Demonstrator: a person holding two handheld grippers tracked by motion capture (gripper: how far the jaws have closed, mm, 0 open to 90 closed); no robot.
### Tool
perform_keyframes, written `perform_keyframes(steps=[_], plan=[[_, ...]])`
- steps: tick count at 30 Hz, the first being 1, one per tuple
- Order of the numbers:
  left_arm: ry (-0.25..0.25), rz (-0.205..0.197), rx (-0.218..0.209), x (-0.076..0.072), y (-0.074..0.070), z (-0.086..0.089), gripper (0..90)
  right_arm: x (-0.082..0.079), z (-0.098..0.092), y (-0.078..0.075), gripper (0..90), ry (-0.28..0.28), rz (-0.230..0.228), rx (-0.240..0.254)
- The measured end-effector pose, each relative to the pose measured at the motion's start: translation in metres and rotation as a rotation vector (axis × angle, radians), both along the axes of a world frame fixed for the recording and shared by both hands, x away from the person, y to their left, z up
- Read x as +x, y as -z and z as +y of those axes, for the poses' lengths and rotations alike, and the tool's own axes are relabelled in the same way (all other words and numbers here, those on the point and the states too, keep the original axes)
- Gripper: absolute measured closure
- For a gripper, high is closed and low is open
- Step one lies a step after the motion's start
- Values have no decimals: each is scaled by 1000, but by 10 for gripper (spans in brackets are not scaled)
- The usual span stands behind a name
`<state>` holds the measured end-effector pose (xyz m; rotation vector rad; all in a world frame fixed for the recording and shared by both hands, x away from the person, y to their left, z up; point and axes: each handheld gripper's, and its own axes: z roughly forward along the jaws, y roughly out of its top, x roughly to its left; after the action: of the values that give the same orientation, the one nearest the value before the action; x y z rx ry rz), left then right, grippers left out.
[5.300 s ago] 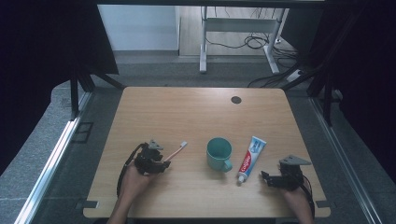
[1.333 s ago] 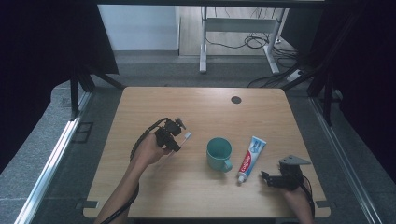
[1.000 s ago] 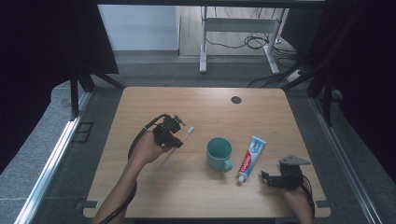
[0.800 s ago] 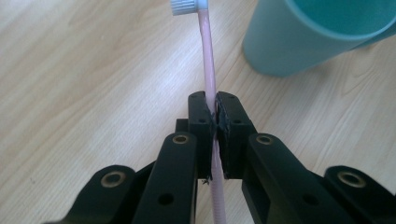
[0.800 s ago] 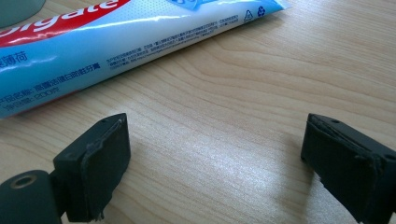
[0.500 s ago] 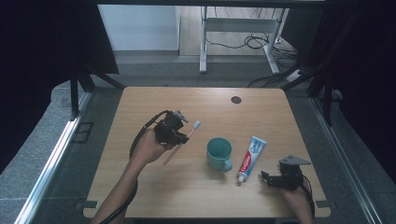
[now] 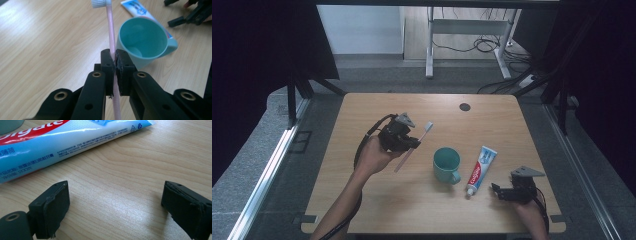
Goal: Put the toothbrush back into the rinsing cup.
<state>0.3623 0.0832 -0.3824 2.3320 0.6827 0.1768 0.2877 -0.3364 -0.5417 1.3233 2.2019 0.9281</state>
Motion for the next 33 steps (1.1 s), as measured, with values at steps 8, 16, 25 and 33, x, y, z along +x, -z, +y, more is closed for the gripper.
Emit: perform_keyframes(steps=[8,16,25,33], plan=[[3,-34,-59,0,-2,-8,853,0,0,0,77,0,0,0],[13,-58,-107,1,-4,-21,854,0,0,0,77,0,0,0],[35,-89,-135,3,-10,-41,854,0,0,0,78,0,0,1],[43,-110,-151,6,-10,-60,854,0,0,0,78,-2,0,1]])
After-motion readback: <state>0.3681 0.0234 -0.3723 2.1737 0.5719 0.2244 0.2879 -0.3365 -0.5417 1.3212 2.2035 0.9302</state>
